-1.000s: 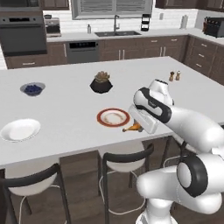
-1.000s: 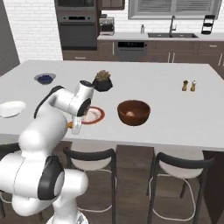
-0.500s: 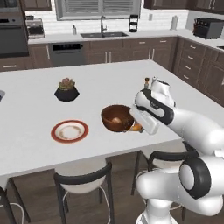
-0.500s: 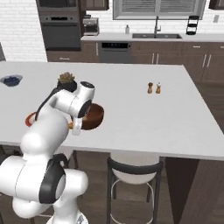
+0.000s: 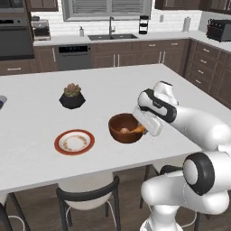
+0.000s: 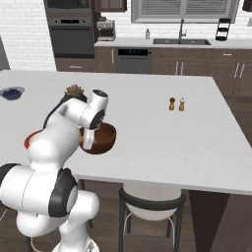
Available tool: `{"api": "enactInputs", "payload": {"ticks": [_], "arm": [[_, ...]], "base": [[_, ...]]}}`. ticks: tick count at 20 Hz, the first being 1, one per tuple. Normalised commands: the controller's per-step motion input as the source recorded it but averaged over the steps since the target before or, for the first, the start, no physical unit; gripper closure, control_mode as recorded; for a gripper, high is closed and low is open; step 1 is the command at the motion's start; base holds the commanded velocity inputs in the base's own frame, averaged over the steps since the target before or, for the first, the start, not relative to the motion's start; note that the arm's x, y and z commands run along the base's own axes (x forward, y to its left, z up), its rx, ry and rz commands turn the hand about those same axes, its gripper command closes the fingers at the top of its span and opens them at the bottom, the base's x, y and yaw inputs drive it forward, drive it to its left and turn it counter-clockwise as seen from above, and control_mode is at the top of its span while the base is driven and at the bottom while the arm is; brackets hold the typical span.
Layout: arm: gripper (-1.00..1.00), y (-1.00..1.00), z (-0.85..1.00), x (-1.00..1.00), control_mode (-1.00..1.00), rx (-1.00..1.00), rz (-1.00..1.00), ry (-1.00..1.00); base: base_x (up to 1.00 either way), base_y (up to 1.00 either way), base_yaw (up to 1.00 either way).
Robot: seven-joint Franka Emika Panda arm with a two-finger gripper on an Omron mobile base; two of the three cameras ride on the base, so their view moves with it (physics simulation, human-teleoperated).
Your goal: Pick the chicken drumstick and onion from their plates and place them in the bowl. Then put the bowl in the fridge.
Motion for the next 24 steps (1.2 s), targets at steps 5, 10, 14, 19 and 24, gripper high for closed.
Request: {"api": "enactInputs", "payload": {"ticks": [5,10,14,19,24], "arm": [[1.00,-0.02,-0.03,1.00,-1.00,0.00,0.01,0.16],[1.00,0.00,-0.30,1.00,-1.00,0.00,0.00,0.15],[1.00,0.00,-0.37,0.97,-1.00,0.00,0.00,0.00],[1.00,0.00,-0.41,0.47,-1.00,0.00,0.00,0.00],[1.00,0.11,-0.46,0.07,-1.00,0.00,0.00,0.00]], "base": [[0.00,0.00,0.00],[0.00,0.00,0.00],[0.00,0.00,0.00],[0.00,0.00,0.00],[0.00,0.00,0.00]]}}
